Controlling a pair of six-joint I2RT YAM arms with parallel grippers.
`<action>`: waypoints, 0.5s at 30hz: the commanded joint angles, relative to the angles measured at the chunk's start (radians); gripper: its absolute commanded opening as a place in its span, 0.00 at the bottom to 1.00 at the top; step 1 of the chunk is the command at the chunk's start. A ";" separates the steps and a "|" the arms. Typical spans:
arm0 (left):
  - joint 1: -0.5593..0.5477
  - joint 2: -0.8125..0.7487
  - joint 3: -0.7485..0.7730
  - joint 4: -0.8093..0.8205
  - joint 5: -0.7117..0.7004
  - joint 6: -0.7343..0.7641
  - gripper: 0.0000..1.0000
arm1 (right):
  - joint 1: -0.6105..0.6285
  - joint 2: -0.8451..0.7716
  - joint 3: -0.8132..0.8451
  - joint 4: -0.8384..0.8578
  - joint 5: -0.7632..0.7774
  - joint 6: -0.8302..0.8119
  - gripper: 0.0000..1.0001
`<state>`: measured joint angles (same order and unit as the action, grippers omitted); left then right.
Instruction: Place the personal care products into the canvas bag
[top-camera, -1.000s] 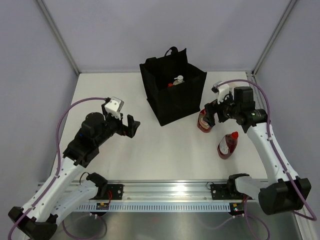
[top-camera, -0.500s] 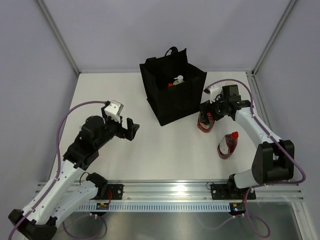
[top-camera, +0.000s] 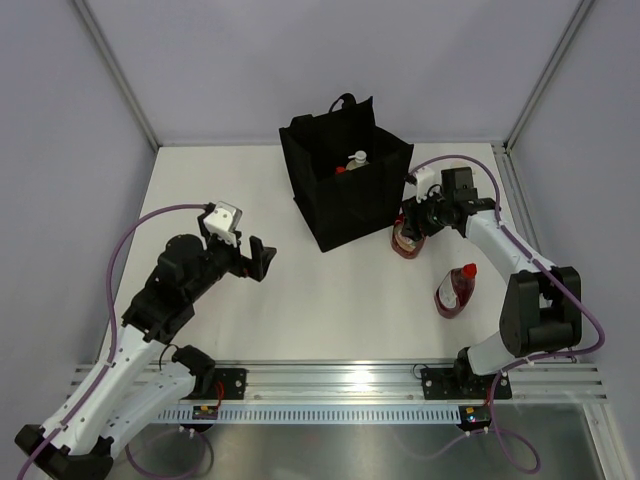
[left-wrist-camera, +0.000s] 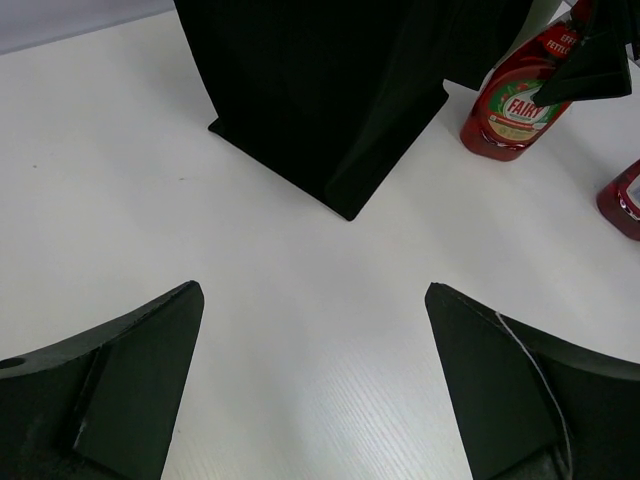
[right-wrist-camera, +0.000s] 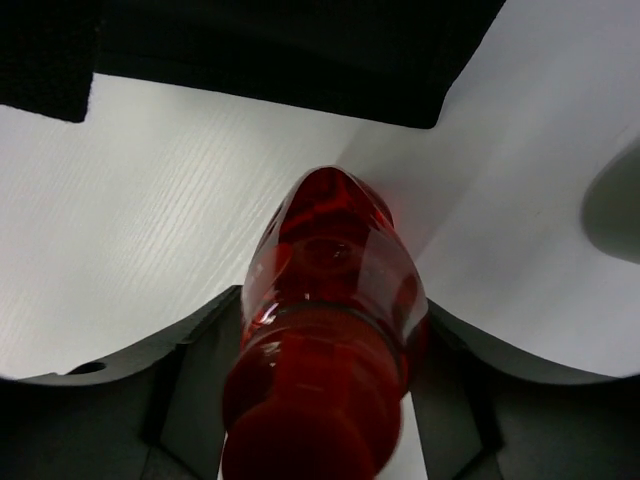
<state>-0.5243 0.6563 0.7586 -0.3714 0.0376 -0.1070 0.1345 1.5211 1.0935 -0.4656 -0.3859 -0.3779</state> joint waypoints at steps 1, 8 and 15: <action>0.001 -0.009 -0.010 0.019 -0.022 -0.008 0.99 | -0.004 -0.004 -0.006 0.047 -0.028 -0.018 0.58; 0.001 -0.011 -0.010 0.019 -0.025 -0.007 0.99 | -0.006 -0.107 -0.050 0.067 -0.077 -0.039 0.13; 0.001 -0.017 -0.013 0.020 -0.027 -0.007 0.99 | -0.004 -0.304 -0.021 -0.060 -0.188 -0.078 0.00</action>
<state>-0.5243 0.6559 0.7582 -0.3717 0.0265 -0.1070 0.1345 1.3624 1.0157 -0.5327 -0.4423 -0.4232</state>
